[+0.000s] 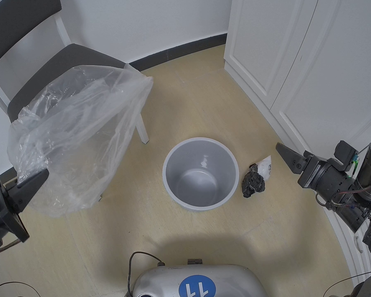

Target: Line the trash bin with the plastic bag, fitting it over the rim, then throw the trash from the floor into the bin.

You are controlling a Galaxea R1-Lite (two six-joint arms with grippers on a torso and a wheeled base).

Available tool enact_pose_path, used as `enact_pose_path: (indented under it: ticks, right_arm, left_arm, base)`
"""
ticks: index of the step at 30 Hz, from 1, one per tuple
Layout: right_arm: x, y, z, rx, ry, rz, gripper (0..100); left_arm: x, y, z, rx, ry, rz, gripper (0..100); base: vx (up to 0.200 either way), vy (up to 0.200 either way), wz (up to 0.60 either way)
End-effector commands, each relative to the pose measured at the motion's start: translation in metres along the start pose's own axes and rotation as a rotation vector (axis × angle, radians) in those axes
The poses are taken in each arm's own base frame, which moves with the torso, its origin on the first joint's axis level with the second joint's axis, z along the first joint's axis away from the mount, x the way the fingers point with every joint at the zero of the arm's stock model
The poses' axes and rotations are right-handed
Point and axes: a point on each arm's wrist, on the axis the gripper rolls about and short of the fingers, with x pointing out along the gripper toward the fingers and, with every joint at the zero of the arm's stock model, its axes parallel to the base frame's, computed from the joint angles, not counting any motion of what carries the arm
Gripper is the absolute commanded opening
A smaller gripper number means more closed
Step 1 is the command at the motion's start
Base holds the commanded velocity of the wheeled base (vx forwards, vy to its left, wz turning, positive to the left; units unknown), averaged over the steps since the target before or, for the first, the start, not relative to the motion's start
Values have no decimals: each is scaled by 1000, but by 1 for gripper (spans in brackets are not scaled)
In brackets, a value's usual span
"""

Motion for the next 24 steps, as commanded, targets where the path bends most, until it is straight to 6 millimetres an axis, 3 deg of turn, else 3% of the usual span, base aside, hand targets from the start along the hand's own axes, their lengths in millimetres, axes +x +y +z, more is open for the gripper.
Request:
enact_pose_path:
  ticks: [1, 13, 17, 24]
  right_arm:
    - [-2, 10, -7, 0, 37, 47, 100]
    - [0, 10, -20, -1, 99, 66, 100]
    - [22, 16, -20, -1, 118, 146, 100]
    - [21, 15, -32, 9, 146, 139, 100]
  left_arm:
    - [-3, -10, -4, -16, 3, -92, 0]
    - [-7, -23, 5, -68, -37, -225, 0]
    - [-7, -24, 11, -80, -53, -230, 0]
    - [-4, -27, 13, -85, -55, -272, 0]
  base:
    - [0, 0, 0]
    - [0, 0, 0]
    - [0, 0, 0]
    - [0, 0, 0]
